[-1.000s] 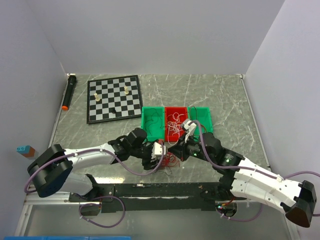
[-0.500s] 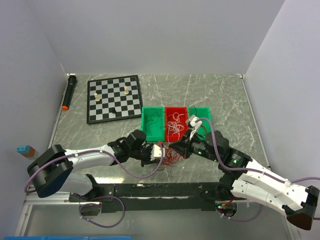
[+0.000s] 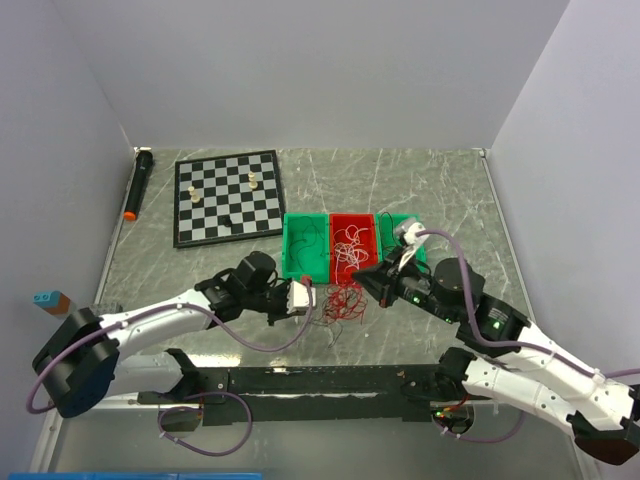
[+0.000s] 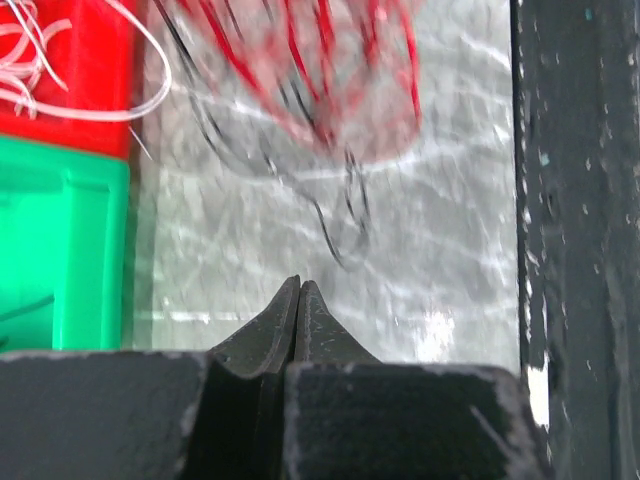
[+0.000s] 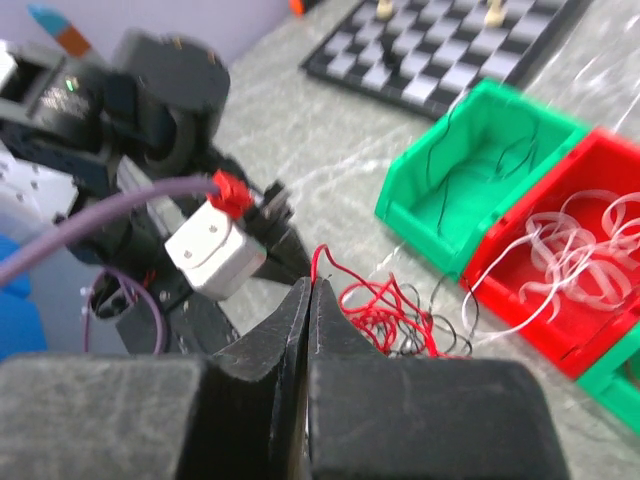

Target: Untangle the cables

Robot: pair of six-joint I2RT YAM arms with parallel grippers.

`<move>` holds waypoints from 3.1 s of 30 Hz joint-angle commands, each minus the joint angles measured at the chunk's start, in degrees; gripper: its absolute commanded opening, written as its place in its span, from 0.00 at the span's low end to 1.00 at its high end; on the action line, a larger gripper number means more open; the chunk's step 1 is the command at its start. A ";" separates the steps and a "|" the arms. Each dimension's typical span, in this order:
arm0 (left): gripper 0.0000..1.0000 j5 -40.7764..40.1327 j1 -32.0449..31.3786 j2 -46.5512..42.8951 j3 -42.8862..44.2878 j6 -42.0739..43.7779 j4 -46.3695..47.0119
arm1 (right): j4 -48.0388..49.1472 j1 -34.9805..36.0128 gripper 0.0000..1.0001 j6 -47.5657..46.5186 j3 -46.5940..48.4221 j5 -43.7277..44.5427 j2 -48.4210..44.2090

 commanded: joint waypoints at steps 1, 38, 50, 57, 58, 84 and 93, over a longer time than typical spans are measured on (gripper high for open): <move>0.01 1.60 1.43 -4.03 0.75 6.57 -8.21 | -1.56 -0.26 0.00 -2.16 6.25 3.99 -1.08; 0.86 1.08 4.42 -4.66 -0.04 -18.57 14.72 | 5.38 -0.43 0.00 0.92 10.74 -7.69 2.26; 0.87 21.45 8.02 -5.62 2.51 -19.62 9.10 | 6.25 -0.43 0.00 1.97 10.39 -11.03 2.61; 0.51 26.56 7.93 -5.09 4.18 -18.81 6.10 | 7.92 -0.43 0.00 3.38 9.24 -10.42 1.74; 0.52 26.04 7.93 -5.18 4.01 -19.95 7.06 | 8.28 -0.43 0.00 3.64 9.16 -10.59 1.65; 0.01 13.31 8.02 -7.55 2.16 -3.83 0.16 | 1.70 -0.70 0.00 -1.00 14.59 -3.06 -0.11; 0.01 0.81 9.78 -10.72 0.23 16.58 -19.63 | -6.05 -0.87 0.00 -11.03 26.81 19.79 -4.76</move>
